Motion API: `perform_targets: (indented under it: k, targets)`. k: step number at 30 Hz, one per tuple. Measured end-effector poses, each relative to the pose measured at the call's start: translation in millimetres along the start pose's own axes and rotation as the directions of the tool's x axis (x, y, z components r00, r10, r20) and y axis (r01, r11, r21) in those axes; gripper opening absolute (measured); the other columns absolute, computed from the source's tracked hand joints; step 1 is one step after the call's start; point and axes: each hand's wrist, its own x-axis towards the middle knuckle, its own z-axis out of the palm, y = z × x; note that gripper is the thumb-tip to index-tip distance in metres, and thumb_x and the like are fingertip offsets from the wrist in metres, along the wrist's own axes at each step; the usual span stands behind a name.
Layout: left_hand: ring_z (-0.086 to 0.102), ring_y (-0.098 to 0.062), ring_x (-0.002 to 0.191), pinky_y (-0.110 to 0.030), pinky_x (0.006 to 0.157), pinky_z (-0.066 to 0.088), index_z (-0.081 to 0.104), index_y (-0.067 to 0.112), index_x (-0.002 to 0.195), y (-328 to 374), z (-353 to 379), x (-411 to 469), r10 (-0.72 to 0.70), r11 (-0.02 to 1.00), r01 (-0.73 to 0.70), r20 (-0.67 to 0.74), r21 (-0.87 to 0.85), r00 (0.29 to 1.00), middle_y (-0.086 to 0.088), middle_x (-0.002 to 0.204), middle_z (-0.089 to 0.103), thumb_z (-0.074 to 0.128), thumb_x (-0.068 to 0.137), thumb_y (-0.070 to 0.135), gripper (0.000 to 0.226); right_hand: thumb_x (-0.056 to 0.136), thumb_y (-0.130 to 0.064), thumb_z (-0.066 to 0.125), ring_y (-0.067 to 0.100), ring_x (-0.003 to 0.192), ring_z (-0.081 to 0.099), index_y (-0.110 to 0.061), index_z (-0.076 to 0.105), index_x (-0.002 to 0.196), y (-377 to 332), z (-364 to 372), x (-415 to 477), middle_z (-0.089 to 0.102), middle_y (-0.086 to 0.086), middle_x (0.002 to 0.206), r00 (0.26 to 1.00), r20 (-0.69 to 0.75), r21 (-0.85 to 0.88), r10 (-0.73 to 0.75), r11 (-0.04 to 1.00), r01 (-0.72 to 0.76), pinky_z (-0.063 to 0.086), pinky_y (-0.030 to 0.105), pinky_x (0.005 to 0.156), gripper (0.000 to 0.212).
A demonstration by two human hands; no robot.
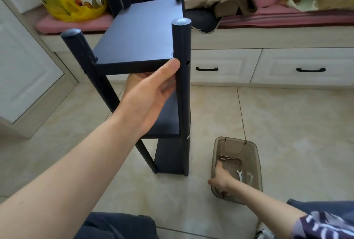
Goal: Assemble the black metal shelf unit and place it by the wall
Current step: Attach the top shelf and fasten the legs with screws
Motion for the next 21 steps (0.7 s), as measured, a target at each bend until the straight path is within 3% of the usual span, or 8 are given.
perform_targets:
  k: [6, 12, 17, 21]
  targets:
    - [0.070, -0.029, 0.107, -0.040, 0.097, 0.055, 0.068, 0.008, 0.103, -0.6, -0.3, 1.3, 0.001, 1.000, -0.001, 0.011, -0.011, 1.000, -0.009, 0.103, 0.072, 0.070, 0.082, 0.016, 0.023, 0.084, -0.023, 0.074, 0.031, 0.124, 0.054, -0.009, 0.001, 0.156, 0.8, 24.0, -8.7, 0.048, 0.018, 0.142, 0.991, 0.120, -0.060, -0.058, 0.996, 0.065, 0.049, 0.033, 0.096, 0.104]
    - [0.070, -0.025, 0.105, -0.037, 0.093, 0.054, 0.065, 0.005, 0.112, -1.5, -1.1, 0.5, -0.007, 1.000, 0.007, 0.008, -0.022, 1.000, -0.009, 0.105, 0.072, 0.070, 0.086, 0.016, 0.028, 0.085, -0.030, 0.075, 0.029, 0.129, 0.051, -0.009, 0.007, 0.155, -0.1, 48.0, -11.8, 0.046, 0.017, 0.145, 0.976, 0.183, -0.073, -0.114, 0.989, 0.130, 0.043, 0.028, 0.100, 0.100]
    - [0.071, -0.023, 0.104, -0.037, 0.096, 0.054, 0.069, 0.009, 0.105, -2.0, 0.5, -0.2, -0.023, 0.999, 0.023, -0.004, -0.026, 1.000, -0.007, 0.103, 0.073, 0.071, 0.082, 0.019, 0.025, 0.102, -0.054, 0.037, 0.031, 0.140, 0.039, -0.001, 0.025, 0.152, -16.1, 40.9, -2.9, 0.038, 0.017, 0.154, 0.972, 0.197, -0.073, -0.132, 0.986, 0.148, 0.035, 0.031, 0.109, 0.074]
    - [0.071, -0.021, 0.103, -0.036, 0.096, 0.053, 0.071, 0.012, 0.099, -2.7, 2.0, -1.3, -0.031, 0.999, 0.031, 0.002, -0.026, 1.000, -0.004, 0.100, 0.074, 0.070, 0.081, 0.020, 0.020, 0.105, -0.044, 0.032, 0.032, 0.131, 0.050, -0.003, 0.050, 0.134, -25.0, 27.7, 13.1, 0.052, 0.019, 0.142, 0.981, 0.119, -0.185, -0.150, 0.968, 0.171, 0.040, 0.030, 0.100, 0.053]
